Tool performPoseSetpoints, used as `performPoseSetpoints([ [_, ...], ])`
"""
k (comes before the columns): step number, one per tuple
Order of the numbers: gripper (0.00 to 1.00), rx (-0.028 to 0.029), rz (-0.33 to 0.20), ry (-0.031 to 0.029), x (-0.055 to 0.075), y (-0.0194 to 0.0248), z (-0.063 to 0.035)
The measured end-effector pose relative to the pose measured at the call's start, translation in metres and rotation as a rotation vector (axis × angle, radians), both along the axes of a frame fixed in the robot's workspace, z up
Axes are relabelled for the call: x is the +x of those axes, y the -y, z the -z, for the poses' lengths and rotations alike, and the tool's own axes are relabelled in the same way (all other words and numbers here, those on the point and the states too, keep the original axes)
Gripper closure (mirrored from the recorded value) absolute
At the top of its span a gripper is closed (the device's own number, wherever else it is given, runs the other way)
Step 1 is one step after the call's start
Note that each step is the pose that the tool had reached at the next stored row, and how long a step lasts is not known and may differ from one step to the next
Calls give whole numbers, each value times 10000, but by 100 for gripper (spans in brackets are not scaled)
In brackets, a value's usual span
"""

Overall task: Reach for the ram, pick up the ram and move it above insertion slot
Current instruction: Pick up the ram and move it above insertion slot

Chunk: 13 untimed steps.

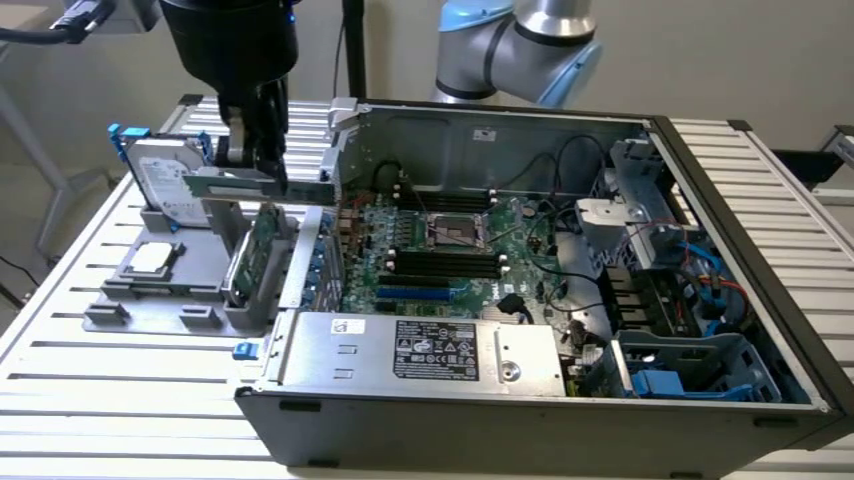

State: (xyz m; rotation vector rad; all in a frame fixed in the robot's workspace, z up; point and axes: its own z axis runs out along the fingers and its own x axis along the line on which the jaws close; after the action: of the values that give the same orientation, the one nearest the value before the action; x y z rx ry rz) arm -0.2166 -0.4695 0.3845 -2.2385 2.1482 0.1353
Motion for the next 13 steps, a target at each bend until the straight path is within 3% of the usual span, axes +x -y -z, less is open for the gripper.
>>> performPoseSetpoints([
  [9, 87, 337, 2, 0, 407, -1, -15],
  [13, 87, 456, 1, 1, 591, -2, -16],
])
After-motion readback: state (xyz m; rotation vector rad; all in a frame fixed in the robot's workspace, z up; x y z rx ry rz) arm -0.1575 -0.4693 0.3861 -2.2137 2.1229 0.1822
